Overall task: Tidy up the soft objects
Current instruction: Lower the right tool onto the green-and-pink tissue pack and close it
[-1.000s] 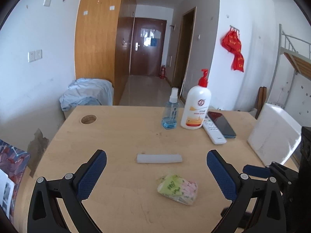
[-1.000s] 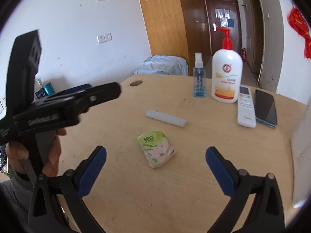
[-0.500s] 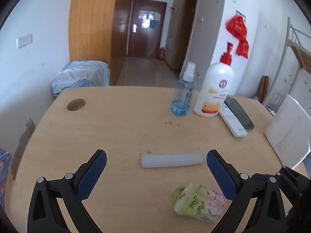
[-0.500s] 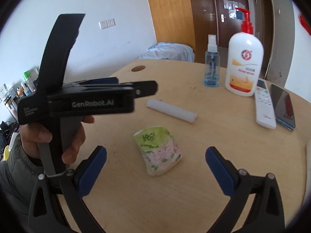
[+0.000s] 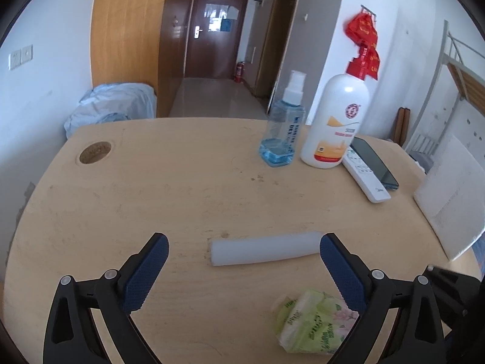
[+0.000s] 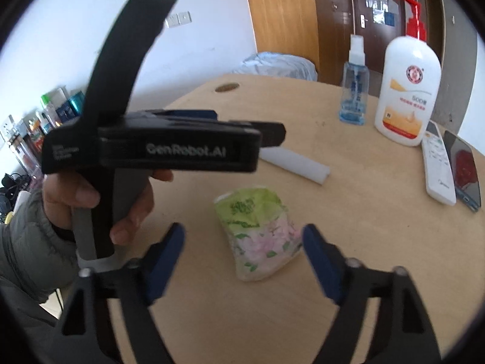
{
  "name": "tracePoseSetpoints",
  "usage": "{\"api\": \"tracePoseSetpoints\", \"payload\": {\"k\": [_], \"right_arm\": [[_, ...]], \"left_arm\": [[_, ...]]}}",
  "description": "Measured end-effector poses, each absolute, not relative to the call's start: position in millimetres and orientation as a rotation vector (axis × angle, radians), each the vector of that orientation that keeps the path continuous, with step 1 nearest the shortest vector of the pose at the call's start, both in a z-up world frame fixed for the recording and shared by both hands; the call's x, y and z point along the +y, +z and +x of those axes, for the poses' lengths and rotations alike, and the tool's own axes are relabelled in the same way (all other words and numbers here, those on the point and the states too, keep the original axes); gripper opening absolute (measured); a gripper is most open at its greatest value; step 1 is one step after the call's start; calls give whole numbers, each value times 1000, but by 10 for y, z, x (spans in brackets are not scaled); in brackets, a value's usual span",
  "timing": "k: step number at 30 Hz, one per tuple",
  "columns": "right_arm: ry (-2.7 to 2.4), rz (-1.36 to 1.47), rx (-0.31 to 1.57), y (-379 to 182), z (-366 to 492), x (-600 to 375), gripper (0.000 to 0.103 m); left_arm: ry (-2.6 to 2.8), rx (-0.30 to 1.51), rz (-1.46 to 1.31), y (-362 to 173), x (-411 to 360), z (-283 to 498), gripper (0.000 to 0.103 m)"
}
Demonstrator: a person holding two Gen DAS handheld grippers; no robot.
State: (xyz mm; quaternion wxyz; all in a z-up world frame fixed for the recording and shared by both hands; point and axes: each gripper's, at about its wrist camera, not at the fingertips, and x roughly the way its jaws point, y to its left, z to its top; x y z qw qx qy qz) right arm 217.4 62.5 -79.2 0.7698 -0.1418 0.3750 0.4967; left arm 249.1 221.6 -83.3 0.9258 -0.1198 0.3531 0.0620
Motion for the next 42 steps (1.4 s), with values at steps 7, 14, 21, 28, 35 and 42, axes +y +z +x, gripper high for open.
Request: {"api": "tracePoseSetpoints", "payload": {"k": [7, 14, 21, 28, 35, 42], "right_arm": [[1053, -353, 836, -883, 2230, 701, 76], [1029, -413, 830, -958, 2228, 763, 54], [1039, -438, 823, -940, 2219, 787, 54], [1059, -524, 787, -940, 2174, 962, 55], [1087, -532, 783, -984, 2246, 1009, 66], [1090, -562, 763, -1038, 2276, 1109, 67]], "left_arm": [[96, 745, -249, -886, 2171, 2533, 100], [112, 736, -311, -876, 2295, 2517, 100], [115, 731, -315, -872, 2298, 2515, 100], [118, 737, -318, -879, 2325, 2512, 100], [125, 743, -352, -886, 2385, 2505, 100], [145, 758, -350, -908, 2405, 2512, 100]]}}
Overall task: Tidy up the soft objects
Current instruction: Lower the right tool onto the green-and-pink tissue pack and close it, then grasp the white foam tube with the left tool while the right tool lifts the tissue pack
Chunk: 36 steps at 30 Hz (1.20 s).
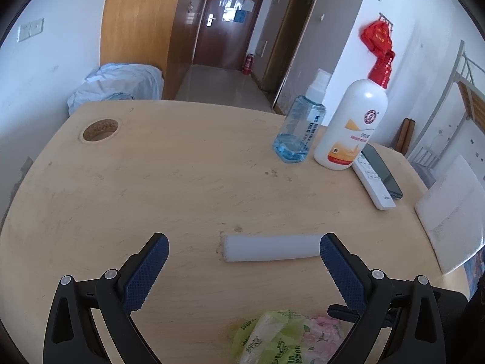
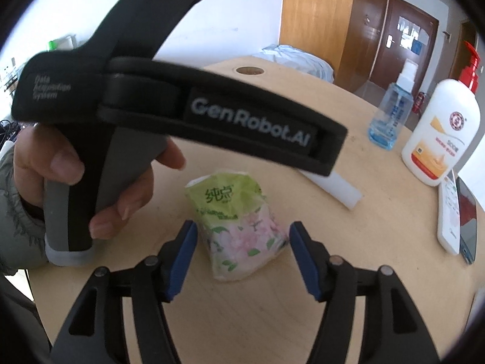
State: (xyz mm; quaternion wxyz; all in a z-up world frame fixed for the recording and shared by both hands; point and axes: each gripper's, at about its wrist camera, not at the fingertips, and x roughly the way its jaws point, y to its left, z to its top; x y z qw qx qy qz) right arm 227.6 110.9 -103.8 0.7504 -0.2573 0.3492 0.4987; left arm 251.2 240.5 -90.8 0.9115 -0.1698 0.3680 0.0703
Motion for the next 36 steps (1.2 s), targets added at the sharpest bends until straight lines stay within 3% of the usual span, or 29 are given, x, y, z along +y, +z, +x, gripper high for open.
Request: {"api": "tracePoseSetpoints", "payload": {"k": [3, 9, 15, 36], "right_arm": [[1095, -565, 755, -1061, 2285, 1123, 67], [1064, -547, 779, -1109, 2353, 1124, 51], [1043, -464, 799, -1062, 2510, 928, 44], [1050, -255, 818, -880, 2633, 205, 44]], "left_arm": [[150, 759, -365, -916, 2434, 2509, 100], [152, 758, -355, -918, 2416, 2502, 100], [127, 750, -363, -910, 2392, 2493, 100], [138, 773, -288, -974, 2165, 2685, 97]]}}
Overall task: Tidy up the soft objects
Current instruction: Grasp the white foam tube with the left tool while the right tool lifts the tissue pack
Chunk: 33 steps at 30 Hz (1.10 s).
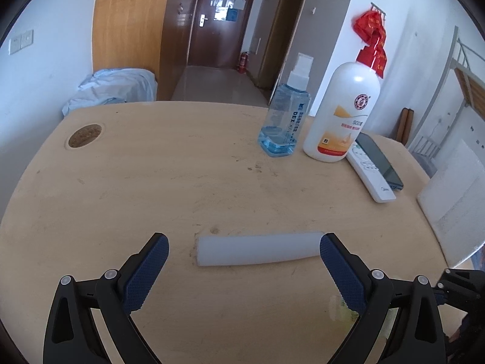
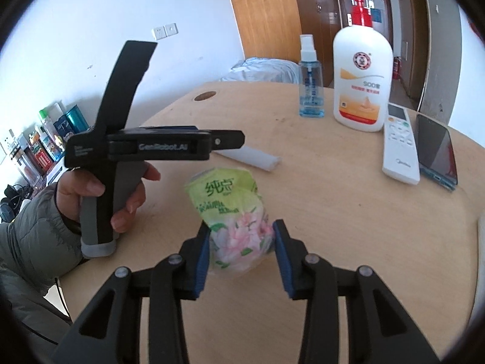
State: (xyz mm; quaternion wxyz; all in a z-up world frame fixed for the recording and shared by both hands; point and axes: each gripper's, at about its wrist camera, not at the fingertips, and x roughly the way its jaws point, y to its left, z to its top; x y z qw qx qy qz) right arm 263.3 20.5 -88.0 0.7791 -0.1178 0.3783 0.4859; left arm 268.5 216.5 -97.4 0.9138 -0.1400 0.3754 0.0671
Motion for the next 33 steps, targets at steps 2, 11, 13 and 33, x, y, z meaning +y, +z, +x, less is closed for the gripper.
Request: {"api": "tracePoseSetpoints", "payload": {"k": [2, 11, 13, 33], "right_arm": [[1052, -247, 818, -871, 2629, 163, 44], [1061, -231, 816, -843, 2629, 95, 44], [1057, -226, 817, -841, 2636, 94, 44], [1045, -202, 802, -760, 2596, -35, 44]], "left_arm": [[121, 796, -286, -1005, 2157, 2720, 84], [139, 842, -255, -1075, 2093, 2788, 72], [155, 849, -229, -1080, 2075, 2782, 68], [212, 778, -128, -804, 2016, 2421, 2]]}}
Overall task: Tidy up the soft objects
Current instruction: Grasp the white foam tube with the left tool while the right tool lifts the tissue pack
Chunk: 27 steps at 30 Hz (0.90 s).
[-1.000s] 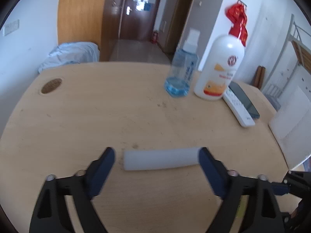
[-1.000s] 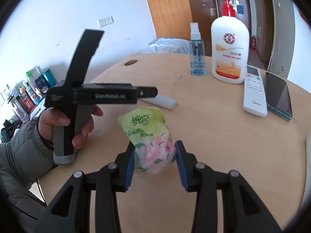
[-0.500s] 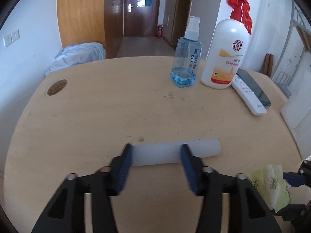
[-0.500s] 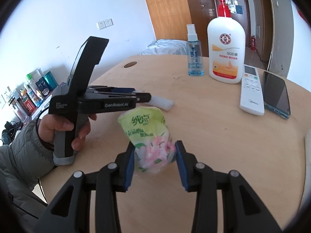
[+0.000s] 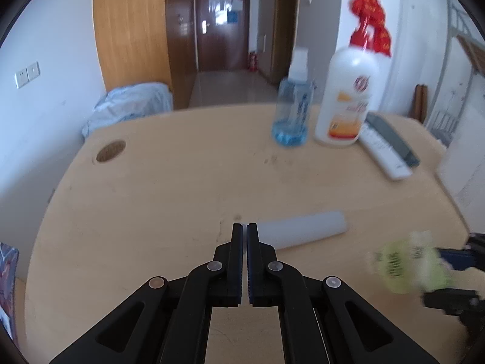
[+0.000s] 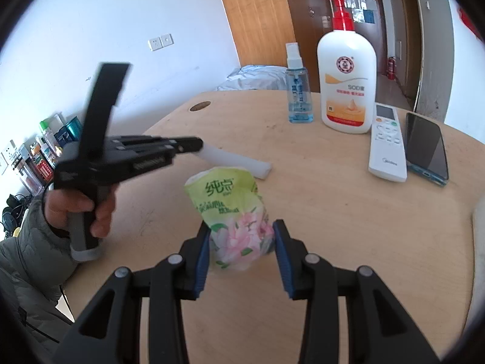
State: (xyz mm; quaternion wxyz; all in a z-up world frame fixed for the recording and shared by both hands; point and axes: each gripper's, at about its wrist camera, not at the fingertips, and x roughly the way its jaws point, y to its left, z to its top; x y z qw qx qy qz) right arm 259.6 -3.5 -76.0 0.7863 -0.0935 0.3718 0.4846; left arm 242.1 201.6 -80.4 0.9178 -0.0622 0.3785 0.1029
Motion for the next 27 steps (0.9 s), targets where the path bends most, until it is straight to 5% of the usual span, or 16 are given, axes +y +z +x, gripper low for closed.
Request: {"api": "tracePoseSetpoints", "payload": {"k": [18, 21, 23, 27], "right_arm": [[1046, -202, 807, -743, 2569, -45, 44], [1048, -203, 809, -741, 2566, -38, 44], [1051, -203, 811, -741, 2571, -35, 44], [1054, -201, 814, -748, 2582, -33, 44]], "left_arm": [[134, 828, -119, -870, 1934, 2438, 4], [125, 834, -119, -847, 1983, 2444, 22], [90, 848, -111, -872, 1971, 2470, 59], [73, 857, -66, -906, 1940, 2498, 62]]}}
